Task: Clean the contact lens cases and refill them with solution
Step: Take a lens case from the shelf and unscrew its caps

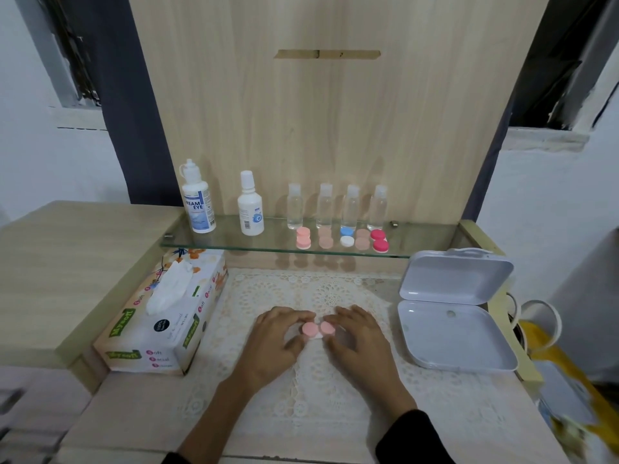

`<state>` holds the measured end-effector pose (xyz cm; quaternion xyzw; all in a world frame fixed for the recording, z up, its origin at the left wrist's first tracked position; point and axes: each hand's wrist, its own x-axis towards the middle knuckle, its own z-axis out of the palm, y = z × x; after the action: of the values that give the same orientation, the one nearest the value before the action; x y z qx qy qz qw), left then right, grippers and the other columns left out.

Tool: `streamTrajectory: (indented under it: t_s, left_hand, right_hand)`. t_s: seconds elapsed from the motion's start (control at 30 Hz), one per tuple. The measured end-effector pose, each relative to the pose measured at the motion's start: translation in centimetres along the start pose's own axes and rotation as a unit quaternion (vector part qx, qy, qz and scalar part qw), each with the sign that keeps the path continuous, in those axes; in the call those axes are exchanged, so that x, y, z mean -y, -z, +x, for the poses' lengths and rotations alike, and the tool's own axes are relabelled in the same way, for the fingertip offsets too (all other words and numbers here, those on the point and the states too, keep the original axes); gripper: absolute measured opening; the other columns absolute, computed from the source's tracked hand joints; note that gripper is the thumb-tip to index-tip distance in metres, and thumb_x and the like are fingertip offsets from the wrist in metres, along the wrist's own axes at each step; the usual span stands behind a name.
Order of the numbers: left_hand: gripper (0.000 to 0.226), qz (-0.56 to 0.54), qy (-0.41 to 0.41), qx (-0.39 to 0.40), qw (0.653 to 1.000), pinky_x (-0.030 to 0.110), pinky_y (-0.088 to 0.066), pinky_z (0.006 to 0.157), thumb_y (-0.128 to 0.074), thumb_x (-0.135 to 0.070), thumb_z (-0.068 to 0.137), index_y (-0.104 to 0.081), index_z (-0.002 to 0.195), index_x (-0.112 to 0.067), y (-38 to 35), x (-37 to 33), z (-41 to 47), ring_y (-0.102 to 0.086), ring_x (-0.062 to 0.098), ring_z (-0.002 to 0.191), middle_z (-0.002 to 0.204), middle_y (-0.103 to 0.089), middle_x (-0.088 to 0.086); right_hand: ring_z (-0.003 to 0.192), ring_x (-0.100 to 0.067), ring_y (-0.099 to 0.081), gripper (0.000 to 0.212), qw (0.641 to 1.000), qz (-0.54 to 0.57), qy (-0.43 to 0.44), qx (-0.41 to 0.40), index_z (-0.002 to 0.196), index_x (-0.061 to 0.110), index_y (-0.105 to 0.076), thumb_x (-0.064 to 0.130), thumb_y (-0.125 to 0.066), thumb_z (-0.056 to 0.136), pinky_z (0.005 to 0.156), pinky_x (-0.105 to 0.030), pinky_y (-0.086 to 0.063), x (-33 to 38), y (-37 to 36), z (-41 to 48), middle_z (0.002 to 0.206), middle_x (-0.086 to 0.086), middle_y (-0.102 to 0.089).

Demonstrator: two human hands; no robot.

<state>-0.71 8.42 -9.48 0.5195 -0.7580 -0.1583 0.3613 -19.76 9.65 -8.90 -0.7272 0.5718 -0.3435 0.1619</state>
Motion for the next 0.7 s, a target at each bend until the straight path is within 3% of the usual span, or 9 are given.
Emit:
streamTrajectory:
  t_s: [0.13,0.3,0.5,0.7]
  left_hand:
    - [0.041,0.027,-0.013,0.011,0.999,0.035,-0.039,0.098,-0.049,-0.055,0.082,-0.063,0.116,-0.037,-0.09,0.00,-0.02,-0.048,-0.003,0.109,0.110,-0.060,-0.026]
    - [0.047,0.065,-0.030,0.042,0.997,0.032,-0.035,0.098,-0.039,-0.057,0.083,-0.063,0.118,-0.036,0.18,0.18,0.41,-0.045,0.000,0.111,0.113,-0.059,-0.023]
    - [0.026,0.107,-0.052,0.020,0.993,0.024,-0.028,0.090,-0.063,-0.033,0.086,-0.066,0.111,-0.032,0.24,-0.46,0.82,-0.047,0.006,0.106,0.106,-0.062,-0.018]
    - [0.028,0.111,-0.048,-0.004,0.993,0.024,-0.028,0.085,-0.061,-0.029,0.083,-0.068,0.110,-0.028,-0.33,-0.62,0.52,-0.044,0.005,0.095,0.096,-0.062,-0.013]
  right_hand:
    - [0.135,-0.016,-0.037,0.029,1.000,0.003,0.008,-0.002,0.113,0.030,-0.068,0.037,-0.065,0.085,0.111,-0.028,-0.023,-0.18,-0.06,0.10,0.133,0.008,-0.057]
    - [0.137,-0.014,-0.031,0.033,1.000,-0.007,0.017,0.011,0.120,0.033,-0.065,0.042,-0.063,0.088,0.114,-0.031,-0.022,-0.45,-0.23,0.07,0.137,0.011,-0.053]
    - [0.119,0.005,-0.033,0.024,0.999,0.018,0.029,-0.026,0.104,0.028,-0.073,0.028,-0.074,0.080,0.107,-0.019,-0.020,0.14,0.00,0.37,0.125,0.011,-0.061]
    - [0.114,0.007,-0.033,0.025,0.999,0.029,0.020,-0.029,0.101,0.026,-0.075,0.025,-0.078,0.076,0.101,-0.017,-0.022,0.13,0.12,0.55,0.123,0.010,-0.063]
